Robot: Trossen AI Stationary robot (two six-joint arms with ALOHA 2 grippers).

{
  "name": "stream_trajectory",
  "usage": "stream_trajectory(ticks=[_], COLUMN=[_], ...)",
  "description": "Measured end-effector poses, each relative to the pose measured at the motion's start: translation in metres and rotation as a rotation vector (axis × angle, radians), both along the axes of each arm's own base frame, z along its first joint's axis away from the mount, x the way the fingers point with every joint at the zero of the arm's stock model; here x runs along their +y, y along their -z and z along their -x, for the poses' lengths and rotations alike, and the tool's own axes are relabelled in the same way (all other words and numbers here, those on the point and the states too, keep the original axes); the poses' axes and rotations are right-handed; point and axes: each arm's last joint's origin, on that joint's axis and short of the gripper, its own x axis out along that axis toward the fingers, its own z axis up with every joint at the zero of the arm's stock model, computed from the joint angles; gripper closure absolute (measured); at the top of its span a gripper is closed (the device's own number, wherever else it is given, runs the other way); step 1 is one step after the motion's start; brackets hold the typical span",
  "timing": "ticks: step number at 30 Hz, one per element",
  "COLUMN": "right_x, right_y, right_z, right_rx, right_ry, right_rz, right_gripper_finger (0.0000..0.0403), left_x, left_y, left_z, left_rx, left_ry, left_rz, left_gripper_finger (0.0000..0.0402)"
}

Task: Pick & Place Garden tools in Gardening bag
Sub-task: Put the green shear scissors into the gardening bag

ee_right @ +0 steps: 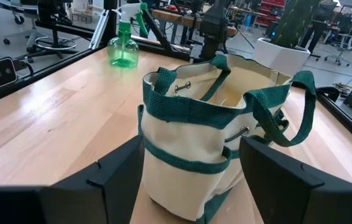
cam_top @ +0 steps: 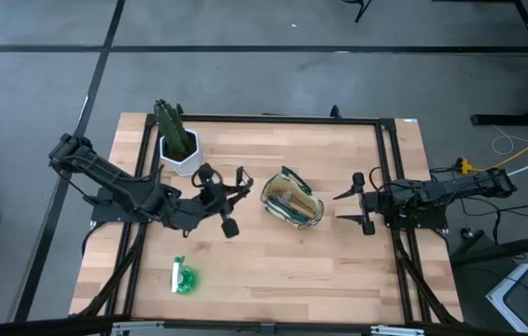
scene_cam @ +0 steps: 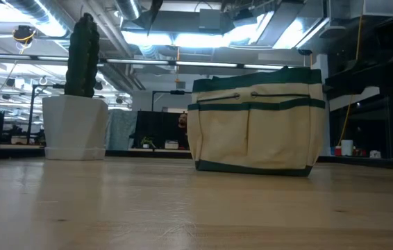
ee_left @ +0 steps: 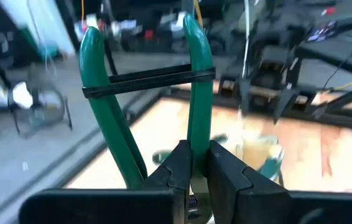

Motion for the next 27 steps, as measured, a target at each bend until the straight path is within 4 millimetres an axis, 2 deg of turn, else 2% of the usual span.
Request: stream_trajectory(ticks=[5, 11, 18, 27], right_x=[0.0, 0.0, 0.0, 0.0], right_y=[0.0, 0.0, 0.0, 0.0], right_z=[0.0, 0.0, 0.0, 0.0], right_rx=[0.0, 0.0, -0.001, -0.001], right_ry=[0.0, 0.0, 0.001, 0.002], right_rz=[0.0, 0.0, 0.0, 0.0], right_gripper_finger=[0.0137, 0.0137, 0.0137, 0.0138], left_x=[0.011, 0.022, 0.015, 0.0], left_y=[0.016, 0.029, 0.031, 0.013], left_z=[0.001, -0.001, -0.002, -0.008], left_rx=[0.095, 0.254, 0.395, 0.251], left_ry=[0.03, 0.185, 0.6, 1.06], left_rz=[0.159, 0.367, 0.406, 0.42], left_gripper_finger=[0.0377, 0.0377, 0.0377, 0.0377])
